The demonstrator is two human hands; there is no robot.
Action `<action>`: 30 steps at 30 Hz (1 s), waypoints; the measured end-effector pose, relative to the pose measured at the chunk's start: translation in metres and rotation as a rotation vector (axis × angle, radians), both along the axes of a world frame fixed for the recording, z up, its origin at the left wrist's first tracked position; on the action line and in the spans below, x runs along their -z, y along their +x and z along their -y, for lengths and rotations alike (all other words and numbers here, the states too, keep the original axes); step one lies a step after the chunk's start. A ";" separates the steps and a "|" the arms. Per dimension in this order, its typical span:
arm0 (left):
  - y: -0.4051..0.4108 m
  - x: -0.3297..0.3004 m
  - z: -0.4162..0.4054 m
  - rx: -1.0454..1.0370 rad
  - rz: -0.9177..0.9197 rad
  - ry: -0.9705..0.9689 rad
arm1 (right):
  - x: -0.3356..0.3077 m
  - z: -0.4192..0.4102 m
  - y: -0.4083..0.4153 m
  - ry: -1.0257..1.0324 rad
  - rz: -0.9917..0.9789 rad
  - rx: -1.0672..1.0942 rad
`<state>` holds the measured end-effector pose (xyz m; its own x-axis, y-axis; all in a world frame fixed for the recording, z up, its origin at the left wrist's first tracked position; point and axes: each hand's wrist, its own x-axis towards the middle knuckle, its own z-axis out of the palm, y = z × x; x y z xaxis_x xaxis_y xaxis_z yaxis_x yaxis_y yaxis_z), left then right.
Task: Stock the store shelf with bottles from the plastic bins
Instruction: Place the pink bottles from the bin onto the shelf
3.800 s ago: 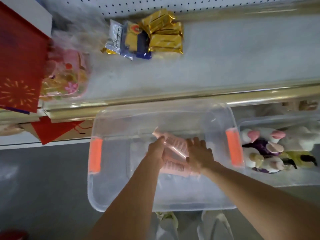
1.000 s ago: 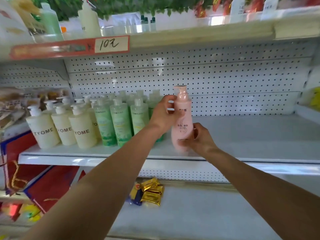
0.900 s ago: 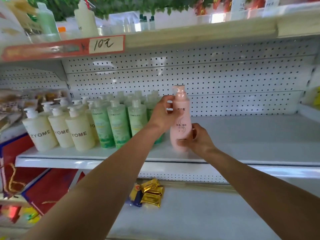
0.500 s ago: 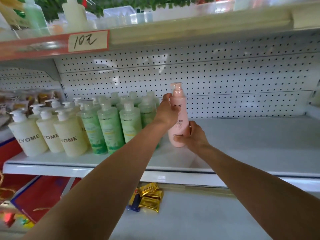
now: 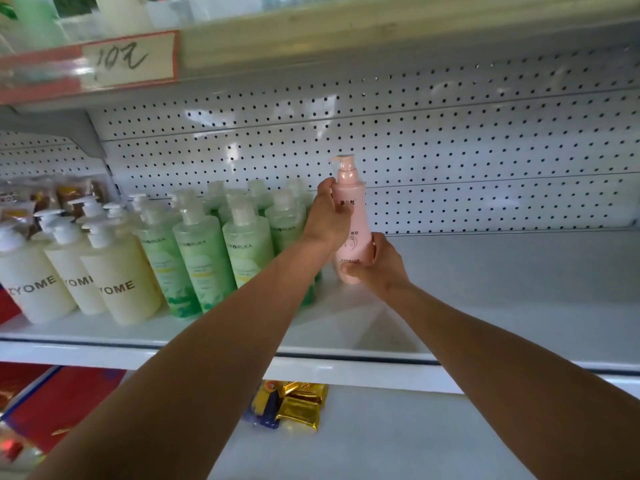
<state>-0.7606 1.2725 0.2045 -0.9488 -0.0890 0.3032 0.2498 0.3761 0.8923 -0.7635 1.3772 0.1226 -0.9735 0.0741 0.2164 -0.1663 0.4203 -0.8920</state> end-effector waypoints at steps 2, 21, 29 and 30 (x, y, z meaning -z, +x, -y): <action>-0.001 0.000 0.000 -0.008 -0.016 0.001 | -0.001 0.000 0.000 0.000 0.008 0.000; 0.062 0.030 0.013 0.004 -0.068 -0.357 | -0.002 -0.035 0.047 0.536 -0.069 0.073; 0.122 0.054 0.052 0.005 -0.104 -0.619 | -0.002 -0.028 0.114 0.709 -0.172 0.070; 0.129 0.057 0.059 0.000 -0.112 -0.635 | -0.002 -0.025 0.123 0.724 -0.194 0.067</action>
